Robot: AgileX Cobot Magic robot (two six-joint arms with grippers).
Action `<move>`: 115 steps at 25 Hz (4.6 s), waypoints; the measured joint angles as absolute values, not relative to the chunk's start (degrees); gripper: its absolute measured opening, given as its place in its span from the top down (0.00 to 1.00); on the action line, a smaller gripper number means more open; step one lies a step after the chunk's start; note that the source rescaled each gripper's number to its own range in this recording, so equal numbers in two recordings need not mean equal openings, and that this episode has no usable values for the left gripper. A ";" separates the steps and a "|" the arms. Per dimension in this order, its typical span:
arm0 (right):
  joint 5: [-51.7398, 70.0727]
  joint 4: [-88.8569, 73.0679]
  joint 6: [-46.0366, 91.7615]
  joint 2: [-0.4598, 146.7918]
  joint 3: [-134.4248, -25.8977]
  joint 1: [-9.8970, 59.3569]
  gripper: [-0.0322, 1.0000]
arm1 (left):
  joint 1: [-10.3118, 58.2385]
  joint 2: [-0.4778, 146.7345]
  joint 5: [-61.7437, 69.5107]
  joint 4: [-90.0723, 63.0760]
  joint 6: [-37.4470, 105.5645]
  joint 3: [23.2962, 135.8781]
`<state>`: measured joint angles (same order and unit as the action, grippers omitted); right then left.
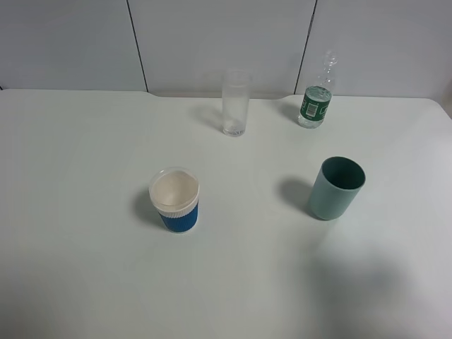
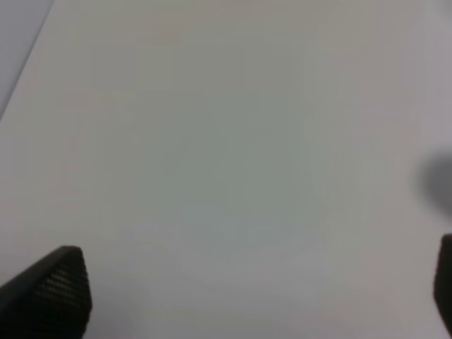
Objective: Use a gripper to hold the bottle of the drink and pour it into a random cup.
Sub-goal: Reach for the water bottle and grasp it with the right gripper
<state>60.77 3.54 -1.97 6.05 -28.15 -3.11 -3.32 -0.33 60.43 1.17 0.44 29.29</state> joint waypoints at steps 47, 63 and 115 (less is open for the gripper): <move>6.46 24.86 -15.90 75.00 -34.40 -3.11 0.00 | -3.32 -0.33 60.43 1.12 0.44 29.29; -17.66 31.49 -16.87 97.99 -37.84 -3.11 0.00 | -3.32 -0.33 60.43 1.12 0.44 29.29; -59.64 27.28 -6.39 121.00 -48.45 -9.11 0.00 | -3.32 -0.33 60.43 1.06 0.44 29.29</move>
<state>-59.64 27.28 -6.39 121.00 -48.45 -9.11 -3.32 -0.33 60.43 1.06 0.44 29.29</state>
